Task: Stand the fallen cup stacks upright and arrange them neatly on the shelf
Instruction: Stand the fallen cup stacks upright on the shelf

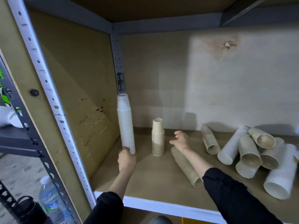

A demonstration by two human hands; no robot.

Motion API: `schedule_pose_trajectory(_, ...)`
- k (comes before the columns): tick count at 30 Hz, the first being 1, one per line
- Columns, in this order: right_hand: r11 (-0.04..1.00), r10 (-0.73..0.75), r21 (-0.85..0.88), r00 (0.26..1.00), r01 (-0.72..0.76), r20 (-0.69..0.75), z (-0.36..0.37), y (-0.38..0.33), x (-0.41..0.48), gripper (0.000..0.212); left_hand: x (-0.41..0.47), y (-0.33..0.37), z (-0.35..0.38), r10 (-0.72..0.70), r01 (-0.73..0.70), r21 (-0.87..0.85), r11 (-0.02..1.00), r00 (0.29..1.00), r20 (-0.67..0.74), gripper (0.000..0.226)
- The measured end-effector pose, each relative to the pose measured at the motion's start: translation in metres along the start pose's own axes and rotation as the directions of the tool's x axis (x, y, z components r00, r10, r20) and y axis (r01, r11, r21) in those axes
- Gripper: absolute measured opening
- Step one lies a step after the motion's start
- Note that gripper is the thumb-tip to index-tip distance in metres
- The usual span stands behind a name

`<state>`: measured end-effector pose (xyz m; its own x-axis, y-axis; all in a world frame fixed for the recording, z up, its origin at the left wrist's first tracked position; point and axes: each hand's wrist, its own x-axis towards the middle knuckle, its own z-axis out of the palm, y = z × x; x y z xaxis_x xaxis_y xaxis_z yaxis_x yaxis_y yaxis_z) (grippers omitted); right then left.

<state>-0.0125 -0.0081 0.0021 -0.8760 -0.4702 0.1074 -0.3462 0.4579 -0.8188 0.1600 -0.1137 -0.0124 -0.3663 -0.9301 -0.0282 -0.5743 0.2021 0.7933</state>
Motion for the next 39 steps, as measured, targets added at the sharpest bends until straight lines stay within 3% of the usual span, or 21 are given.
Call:
schedule_pose_trajectory(6,0.996,0.029,-0.086,0.994,-0.038,-0.106,-0.055,0.021,0.012,0.047,-0.025,0.029,0.036,-0.001,-0.024,0.083,0.996,0.957,0.289,0.044)
schedule_pose_trajectory(10,0.977,0.057,-0.192,0.982,-0.092,-0.178,-0.079,0.037,0.020,0.018,-0.037,0.050,0.067,-0.041,0.066,-0.042,0.997,0.895,0.444,0.056)
schedule_pose_trajectory(13,0.957,0.107,-0.244,0.973,-0.156,-0.203,-0.091,0.048,0.026,0.037,-0.042,0.060,0.085,-0.049,0.078,-0.039,0.996,0.867,0.496,0.054)
schedule_pose_trajectory(18,0.931,0.167,-0.295,0.970,-0.215,-0.177,-0.103,0.060,0.033,0.039,-0.044,0.066,0.101,-0.029,0.073,-0.061,0.995,0.845,0.533,0.056)
schedule_pose_trajectory(32,0.903,0.368,-0.222,0.929,-0.367,-0.037,-0.106,0.073,0.068,0.047,-0.038,0.092,0.109,-0.102,0.213,-0.084,0.973,0.731,0.675,0.037)
schedule_pose_trajectory(39,0.896,0.434,-0.114,0.901,-0.430,0.016,-0.111,0.078,0.085,0.051,-0.028,0.121,0.116,-0.034,0.114,-0.124,0.986,0.857,0.515,0.050)
